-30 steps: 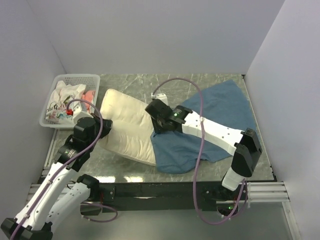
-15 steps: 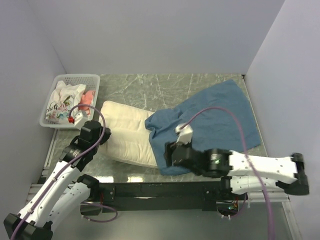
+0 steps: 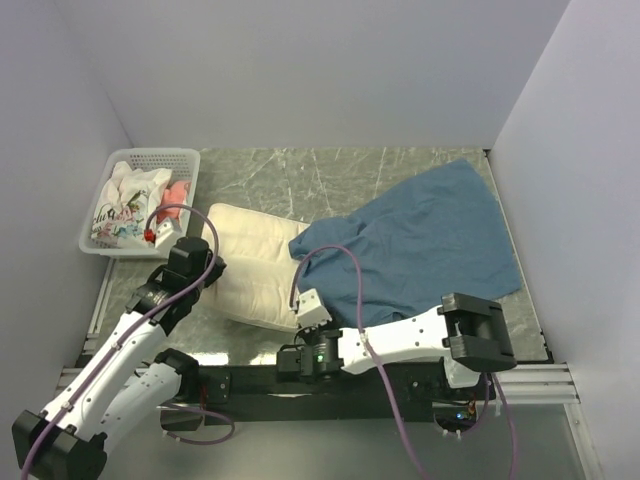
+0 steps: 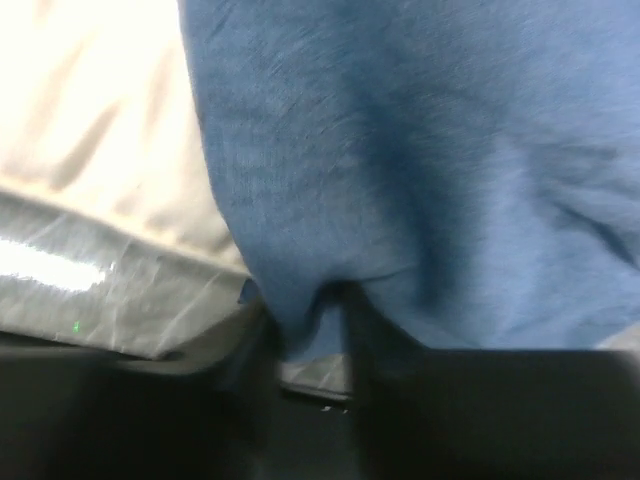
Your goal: Put the pillow into the pillowcase
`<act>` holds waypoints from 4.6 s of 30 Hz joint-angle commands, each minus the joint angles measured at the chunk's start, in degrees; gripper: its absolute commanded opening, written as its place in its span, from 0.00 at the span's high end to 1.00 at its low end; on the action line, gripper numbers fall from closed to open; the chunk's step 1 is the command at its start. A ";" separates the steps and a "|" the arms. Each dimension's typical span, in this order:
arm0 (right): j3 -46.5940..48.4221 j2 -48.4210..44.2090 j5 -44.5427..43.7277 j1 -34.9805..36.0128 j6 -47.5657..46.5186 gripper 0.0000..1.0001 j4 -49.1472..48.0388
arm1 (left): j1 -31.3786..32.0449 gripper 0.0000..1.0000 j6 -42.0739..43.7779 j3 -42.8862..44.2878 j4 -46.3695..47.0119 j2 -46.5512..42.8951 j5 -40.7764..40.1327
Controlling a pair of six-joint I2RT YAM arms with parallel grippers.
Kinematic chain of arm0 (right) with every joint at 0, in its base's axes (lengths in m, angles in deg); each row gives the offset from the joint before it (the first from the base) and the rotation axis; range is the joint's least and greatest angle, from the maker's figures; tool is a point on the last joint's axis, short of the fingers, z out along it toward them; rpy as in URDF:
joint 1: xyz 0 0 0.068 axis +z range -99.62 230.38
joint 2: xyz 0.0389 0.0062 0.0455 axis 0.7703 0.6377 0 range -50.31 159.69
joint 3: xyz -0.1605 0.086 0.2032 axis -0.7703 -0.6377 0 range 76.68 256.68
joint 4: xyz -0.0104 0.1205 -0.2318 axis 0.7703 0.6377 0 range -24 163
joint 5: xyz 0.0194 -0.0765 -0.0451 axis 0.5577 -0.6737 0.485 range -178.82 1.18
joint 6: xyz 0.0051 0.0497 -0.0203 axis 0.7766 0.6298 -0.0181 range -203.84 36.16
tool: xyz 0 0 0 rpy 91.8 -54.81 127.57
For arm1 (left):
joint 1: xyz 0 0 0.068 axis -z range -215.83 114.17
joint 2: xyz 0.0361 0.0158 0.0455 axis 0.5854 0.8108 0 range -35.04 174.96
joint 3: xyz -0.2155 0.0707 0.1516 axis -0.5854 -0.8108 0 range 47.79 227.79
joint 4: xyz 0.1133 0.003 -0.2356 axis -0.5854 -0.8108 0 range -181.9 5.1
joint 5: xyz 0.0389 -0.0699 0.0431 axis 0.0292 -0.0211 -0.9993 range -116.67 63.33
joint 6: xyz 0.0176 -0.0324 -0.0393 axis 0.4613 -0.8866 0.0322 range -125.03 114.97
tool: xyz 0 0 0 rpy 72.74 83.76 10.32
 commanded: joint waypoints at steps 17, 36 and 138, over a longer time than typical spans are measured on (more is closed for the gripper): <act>38.69 -20.11 10.97 -20.52 -39.35 1.00 -6.57 | 3.19 0.70 13.02 11.84 -0.89 -5.05 27.66; 29.82 -5.94 42.81 -45.49 -37.96 1.00 -23.27 | 12.30 0.00 34.63 22.31 7.10 7.42 20.20; 11.62 -22.81 34.63 -40.40 -34.70 1.00 -21.52 | -1.64 0.99 -11.41 39.79 23.80 30.54 47.08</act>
